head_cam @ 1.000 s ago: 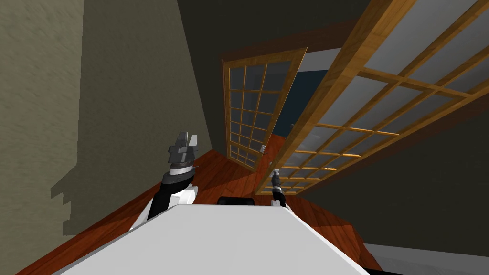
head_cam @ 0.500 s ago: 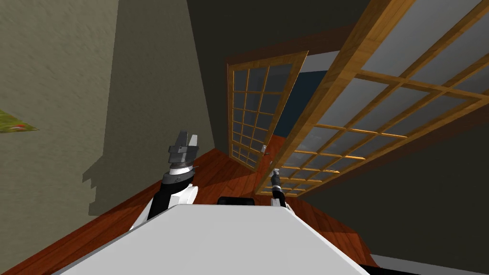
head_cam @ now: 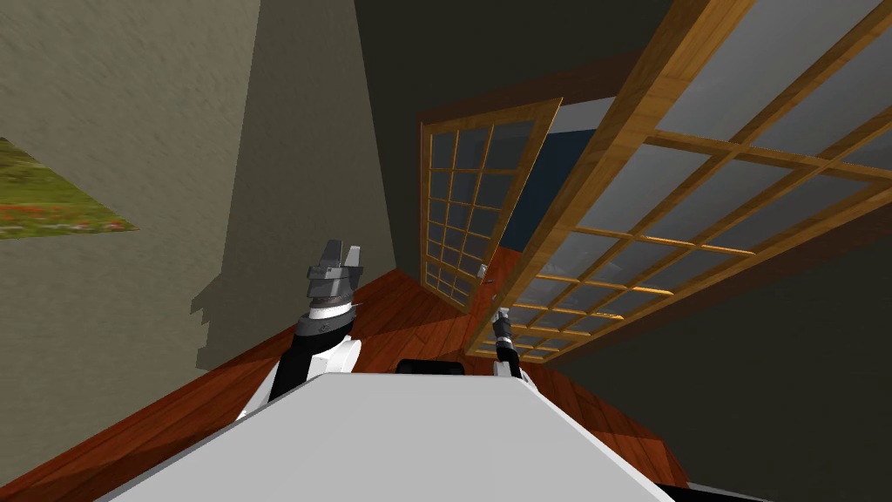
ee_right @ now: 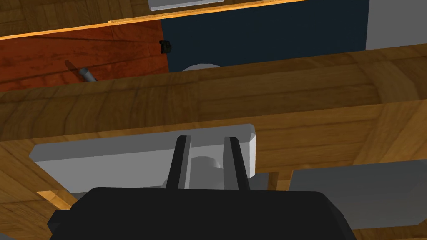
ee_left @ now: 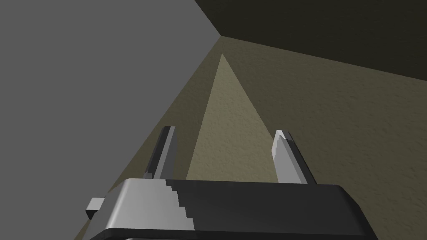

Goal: Pull the door open

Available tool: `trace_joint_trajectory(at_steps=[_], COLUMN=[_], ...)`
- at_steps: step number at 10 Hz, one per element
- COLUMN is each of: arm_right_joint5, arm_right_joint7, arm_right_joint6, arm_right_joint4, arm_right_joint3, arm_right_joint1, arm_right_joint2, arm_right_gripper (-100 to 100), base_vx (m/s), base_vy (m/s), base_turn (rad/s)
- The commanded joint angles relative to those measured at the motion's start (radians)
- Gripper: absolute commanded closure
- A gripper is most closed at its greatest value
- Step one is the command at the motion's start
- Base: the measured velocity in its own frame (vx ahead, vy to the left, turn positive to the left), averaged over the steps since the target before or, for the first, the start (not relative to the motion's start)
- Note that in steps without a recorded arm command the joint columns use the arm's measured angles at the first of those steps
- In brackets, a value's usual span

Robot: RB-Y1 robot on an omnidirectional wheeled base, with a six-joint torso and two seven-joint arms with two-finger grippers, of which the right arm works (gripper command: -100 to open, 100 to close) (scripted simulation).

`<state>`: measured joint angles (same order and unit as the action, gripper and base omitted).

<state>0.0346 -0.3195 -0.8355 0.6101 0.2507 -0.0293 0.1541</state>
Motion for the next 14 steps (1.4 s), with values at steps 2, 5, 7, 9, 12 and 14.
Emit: trace_joint_trajectory(at_steps=[2, 5, 7, 9, 12, 14], arm_right_joint5=[0.017, 0.024, 0.024, 0.031, 0.046, 0.046], arm_right_joint7=[-0.067, -0.108, -0.108, -0.149, -0.226, -0.232], arm_right_joint6=[0.014, 0.012, 0.012, 0.010, 0.005, 0.005], arm_right_joint4=[-0.007, 0.012, -0.010, -0.013, -0.018, 0.001], arm_right_joint3=[0.006, 0.000, 0.000, -0.007, -0.019, -0.019], arm_right_joint1=[0.013, 0.009, 0.009, 0.006, -0.001, -0.001], arm_right_joint2=[0.017, 0.019, 0.019, 0.022, 0.027, 0.027], arm_right_gripper=[100, 100, 100, 100, 100, 100], base_vx=[-0.083, -0.049, 0.005, -0.012, -0.081, -0.043], base_vy=[-0.043, -0.028, 0.008, -0.006, -0.053, -0.024], base_turn=[0.101, 0.052, -0.009, 0.044, 0.116, 0.023])
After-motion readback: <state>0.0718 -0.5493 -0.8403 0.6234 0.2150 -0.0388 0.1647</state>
